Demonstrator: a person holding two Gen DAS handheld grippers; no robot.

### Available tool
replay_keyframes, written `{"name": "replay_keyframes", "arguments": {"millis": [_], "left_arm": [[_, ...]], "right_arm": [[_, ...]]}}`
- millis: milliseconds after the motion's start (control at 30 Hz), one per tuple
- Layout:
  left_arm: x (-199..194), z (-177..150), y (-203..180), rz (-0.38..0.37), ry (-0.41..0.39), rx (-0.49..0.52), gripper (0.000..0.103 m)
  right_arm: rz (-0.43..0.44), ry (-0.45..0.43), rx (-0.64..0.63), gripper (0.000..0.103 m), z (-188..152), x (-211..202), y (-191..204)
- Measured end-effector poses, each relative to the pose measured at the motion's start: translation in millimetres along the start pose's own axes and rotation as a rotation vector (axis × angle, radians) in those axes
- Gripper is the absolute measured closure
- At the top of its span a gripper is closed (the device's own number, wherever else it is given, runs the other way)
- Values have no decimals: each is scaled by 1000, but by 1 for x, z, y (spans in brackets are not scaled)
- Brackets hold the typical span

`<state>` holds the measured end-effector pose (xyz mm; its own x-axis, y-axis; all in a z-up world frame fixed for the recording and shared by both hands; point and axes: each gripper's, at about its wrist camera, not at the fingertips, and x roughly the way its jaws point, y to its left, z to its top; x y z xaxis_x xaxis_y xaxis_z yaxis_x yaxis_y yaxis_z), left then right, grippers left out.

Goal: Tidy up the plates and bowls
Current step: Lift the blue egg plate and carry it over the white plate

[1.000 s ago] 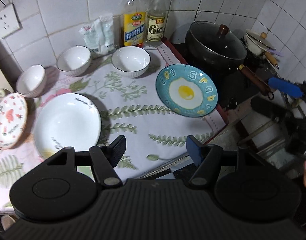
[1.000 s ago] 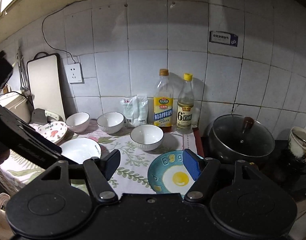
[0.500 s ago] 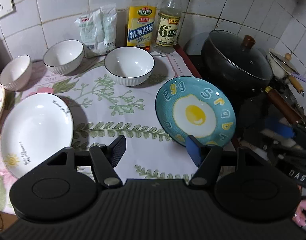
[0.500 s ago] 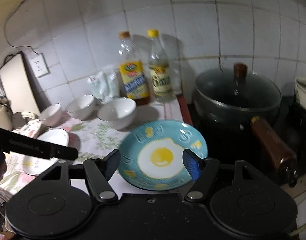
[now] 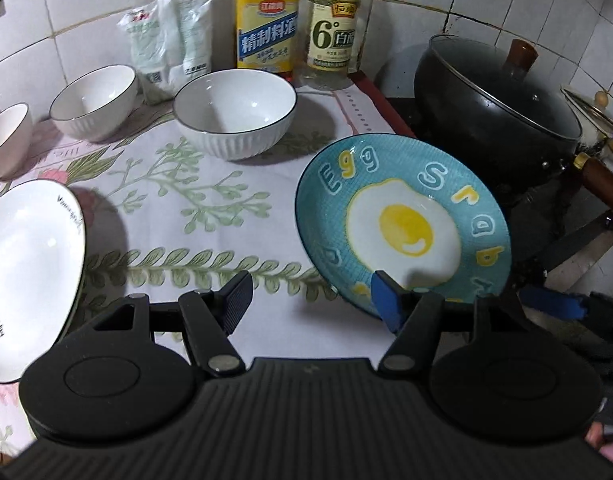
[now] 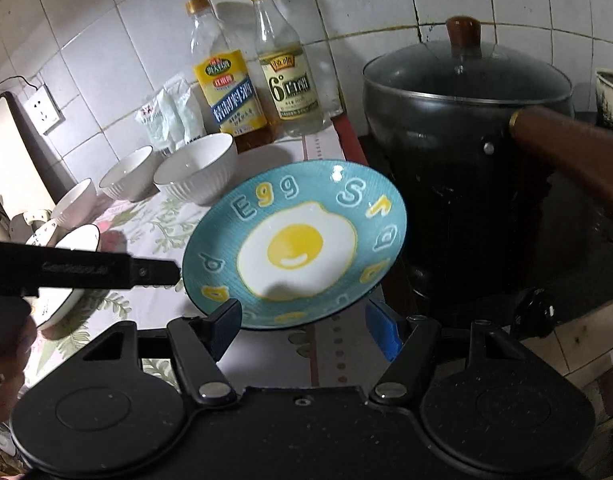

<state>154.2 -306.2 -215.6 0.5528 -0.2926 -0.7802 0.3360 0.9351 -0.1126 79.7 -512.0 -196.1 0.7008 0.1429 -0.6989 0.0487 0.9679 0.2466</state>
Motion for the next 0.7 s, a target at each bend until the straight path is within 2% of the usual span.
{"name": "replay_keyframes", "arguments": {"millis": [167,300,400,500,600,667,700], "left_arm": [[20,4,-4,-1,4,-11,39],[38,6,-1,-32,30,-53,39],[50,8,2,-47,67,-95,39],[54,10,3,-45,79,-114,42],[58,12,1,-46,87,-102,53],[60,14,3,-44,83,-104,67],[61,15,4,-43,81,-106,70]], "right_arm": [[18,5,37,30,-1,15,-5],[19,2,73,30,-2,27,-10],[29,-15,106,32,-2,32,-11],[34,8,131,41,-2,41,-14],[24,2,143,41,0,43,-14],[29,3,167,41,1,43,-17],[31,3,181,41,2,43,-18]]}}
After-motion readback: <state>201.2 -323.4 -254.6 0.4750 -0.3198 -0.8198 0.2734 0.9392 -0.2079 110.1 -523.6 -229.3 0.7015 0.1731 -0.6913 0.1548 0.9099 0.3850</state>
